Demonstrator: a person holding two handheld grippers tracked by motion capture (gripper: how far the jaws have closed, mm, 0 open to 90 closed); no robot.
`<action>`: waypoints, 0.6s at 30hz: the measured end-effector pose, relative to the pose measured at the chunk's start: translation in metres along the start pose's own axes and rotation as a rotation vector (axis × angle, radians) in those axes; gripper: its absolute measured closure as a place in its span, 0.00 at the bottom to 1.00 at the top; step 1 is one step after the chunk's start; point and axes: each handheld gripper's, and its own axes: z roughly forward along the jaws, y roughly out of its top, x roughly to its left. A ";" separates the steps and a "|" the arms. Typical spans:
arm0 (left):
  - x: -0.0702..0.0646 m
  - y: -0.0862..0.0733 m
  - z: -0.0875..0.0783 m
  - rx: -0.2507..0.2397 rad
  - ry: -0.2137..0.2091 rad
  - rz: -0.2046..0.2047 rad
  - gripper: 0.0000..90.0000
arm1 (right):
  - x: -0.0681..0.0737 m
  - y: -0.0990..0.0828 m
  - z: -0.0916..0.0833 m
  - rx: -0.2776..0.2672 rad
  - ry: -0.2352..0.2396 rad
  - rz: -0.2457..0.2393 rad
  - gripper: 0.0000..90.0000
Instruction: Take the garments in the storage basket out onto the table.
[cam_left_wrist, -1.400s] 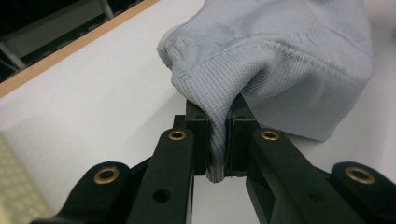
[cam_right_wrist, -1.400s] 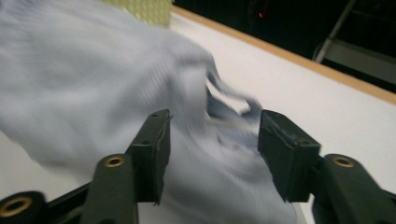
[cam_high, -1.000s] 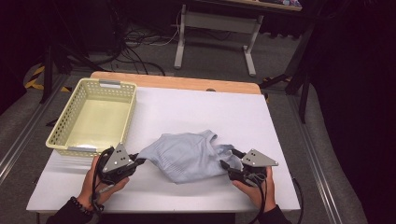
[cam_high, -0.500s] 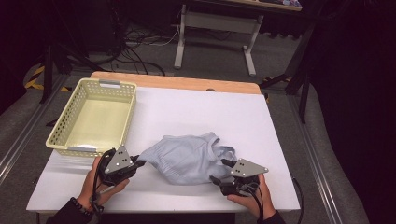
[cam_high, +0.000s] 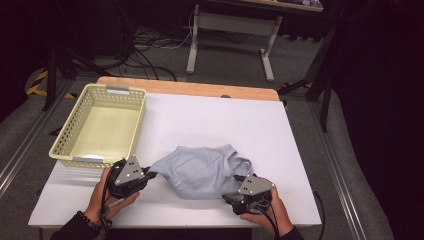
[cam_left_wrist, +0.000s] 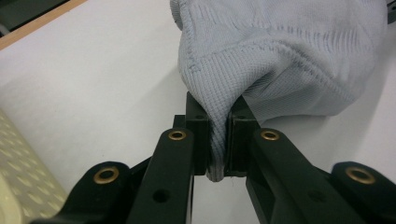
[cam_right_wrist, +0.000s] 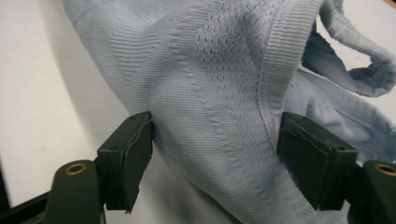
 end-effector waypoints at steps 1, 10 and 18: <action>0.000 0.000 0.000 0.000 0.001 0.001 0.92 | 0.000 -0.001 0.001 0.001 0.001 -0.003 0.31; 0.000 -0.001 0.001 0.001 -0.010 0.007 0.92 | -0.001 -0.003 0.004 0.011 0.009 -0.005 0.65; -0.005 0.000 0.002 -0.006 -0.026 0.026 0.92 | -0.003 0.001 -0.006 -0.018 -0.034 -0.030 0.83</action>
